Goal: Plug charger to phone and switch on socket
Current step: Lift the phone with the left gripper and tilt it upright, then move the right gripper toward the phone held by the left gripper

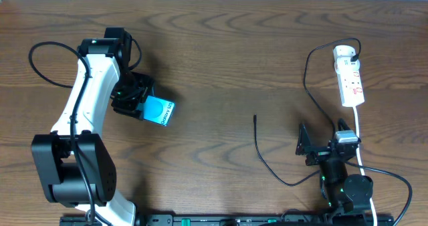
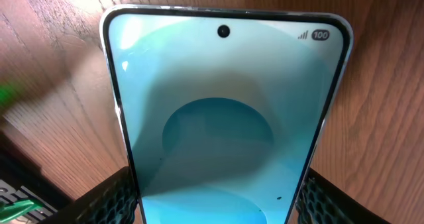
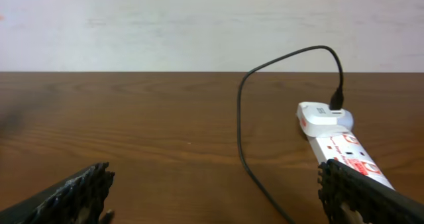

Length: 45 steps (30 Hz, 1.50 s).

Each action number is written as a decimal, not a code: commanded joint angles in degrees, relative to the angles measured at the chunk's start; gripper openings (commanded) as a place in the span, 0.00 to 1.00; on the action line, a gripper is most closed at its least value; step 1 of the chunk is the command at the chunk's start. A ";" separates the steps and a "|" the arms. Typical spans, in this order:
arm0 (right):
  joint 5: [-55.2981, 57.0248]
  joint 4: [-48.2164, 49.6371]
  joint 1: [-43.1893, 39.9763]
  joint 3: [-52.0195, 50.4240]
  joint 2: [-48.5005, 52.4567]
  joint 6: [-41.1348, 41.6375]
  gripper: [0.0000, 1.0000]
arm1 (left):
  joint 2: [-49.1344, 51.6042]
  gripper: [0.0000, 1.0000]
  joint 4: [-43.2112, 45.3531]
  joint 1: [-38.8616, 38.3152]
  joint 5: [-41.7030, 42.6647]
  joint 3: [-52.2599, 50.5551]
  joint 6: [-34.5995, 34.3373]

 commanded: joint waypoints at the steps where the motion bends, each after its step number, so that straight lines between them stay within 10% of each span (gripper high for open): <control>1: 1.88 -0.28 0.24 -0.07 -0.26 -0.87 0.99 | -1.38 0.08 -0.55 -0.24 -0.94 1.68 1.57; 17: -16.98 -6.23 0.24 6.69 6.36 2.99 0.99 | -1.38 0.07 -0.07 -0.24 -0.68 1.68 1.77; 26: -19.56 -12.26 0.24 29.00 34.88 -2.25 0.99 | -1.38 0.07 -0.09 -0.24 -0.55 1.68 1.77; 34: -59.78 -32.13 0.24 63.25 77.07 -5.38 0.99 | -1.38 0.07 -0.09 -0.24 -0.52 1.68 1.79; 39: -87.78 -8.44 1.33 68.98 93.15 6.38 0.99 | -1.38 0.07 -0.04 -0.24 -0.31 1.68 1.75; 42: -80.81 6.62 3.61 68.98 99.08 32.00 0.99 | -1.38 0.07 0.26 -0.24 -0.31 1.68 1.73; 45: -75.14 10.47 5.88 68.98 102.44 39.78 0.99 | -1.38 0.07 0.76 -0.24 1.36 1.68 1.73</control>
